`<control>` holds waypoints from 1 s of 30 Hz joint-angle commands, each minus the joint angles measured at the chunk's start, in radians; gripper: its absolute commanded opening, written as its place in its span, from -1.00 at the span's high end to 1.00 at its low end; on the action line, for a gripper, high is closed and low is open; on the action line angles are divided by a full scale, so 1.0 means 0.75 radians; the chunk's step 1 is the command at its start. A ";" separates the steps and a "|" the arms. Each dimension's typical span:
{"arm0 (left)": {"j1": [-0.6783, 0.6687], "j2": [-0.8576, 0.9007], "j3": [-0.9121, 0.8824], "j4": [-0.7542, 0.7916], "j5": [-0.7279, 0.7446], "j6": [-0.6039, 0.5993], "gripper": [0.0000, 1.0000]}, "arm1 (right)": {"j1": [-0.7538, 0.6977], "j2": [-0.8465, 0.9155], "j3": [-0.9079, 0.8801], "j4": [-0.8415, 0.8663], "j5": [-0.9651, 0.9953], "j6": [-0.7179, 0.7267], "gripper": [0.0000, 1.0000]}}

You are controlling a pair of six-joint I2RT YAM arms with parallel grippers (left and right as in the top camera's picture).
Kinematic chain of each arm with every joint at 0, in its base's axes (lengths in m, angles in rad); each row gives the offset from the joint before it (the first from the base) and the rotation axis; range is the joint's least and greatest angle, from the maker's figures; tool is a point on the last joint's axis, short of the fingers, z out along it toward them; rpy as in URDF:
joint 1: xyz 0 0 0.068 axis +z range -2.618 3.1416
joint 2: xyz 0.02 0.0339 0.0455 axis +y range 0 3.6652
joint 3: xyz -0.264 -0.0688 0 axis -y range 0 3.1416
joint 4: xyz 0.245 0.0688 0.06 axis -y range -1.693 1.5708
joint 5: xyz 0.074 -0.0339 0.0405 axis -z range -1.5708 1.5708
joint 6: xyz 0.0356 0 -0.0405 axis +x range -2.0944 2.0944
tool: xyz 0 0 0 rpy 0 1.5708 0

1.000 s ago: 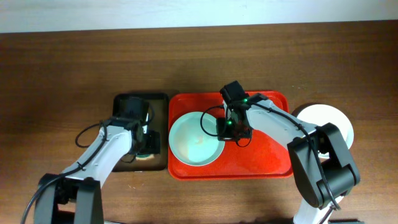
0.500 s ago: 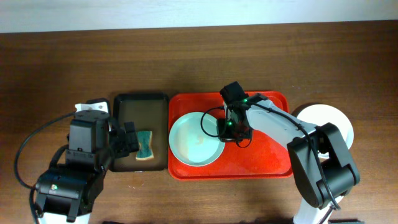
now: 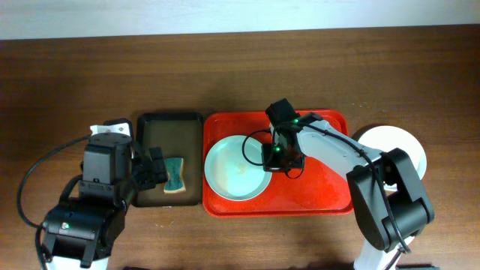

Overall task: Clean dirty plates on tray and stack at the side
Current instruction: 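Lift the pale green plate with the right gripper and tilt it over the black tray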

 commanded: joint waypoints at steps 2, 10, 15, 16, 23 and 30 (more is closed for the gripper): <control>0.007 -0.013 0.011 0.001 -0.023 -0.014 -0.98 | -0.046 0.011 0.090 -0.150 0.018 -0.024 0.92; 0.007 -0.013 0.011 0.001 -0.023 -0.014 -0.98 | -0.097 0.011 0.516 -0.543 0.023 -0.056 0.92; 0.007 -0.013 0.011 0.002 -0.023 -0.014 -0.98 | -0.092 0.011 0.699 -0.632 0.005 -0.034 0.92; 0.007 -0.013 0.011 0.002 -0.023 -0.014 -0.98 | -0.089 0.011 0.699 -0.622 -0.003 0.008 0.92; 0.007 -0.013 0.011 0.002 -0.023 -0.014 -0.98 | 0.104 0.012 0.698 -0.345 0.043 0.178 0.92; 0.007 -0.013 0.011 0.002 -0.023 -0.014 -0.99 | 0.454 0.021 0.698 -0.071 0.659 0.256 0.92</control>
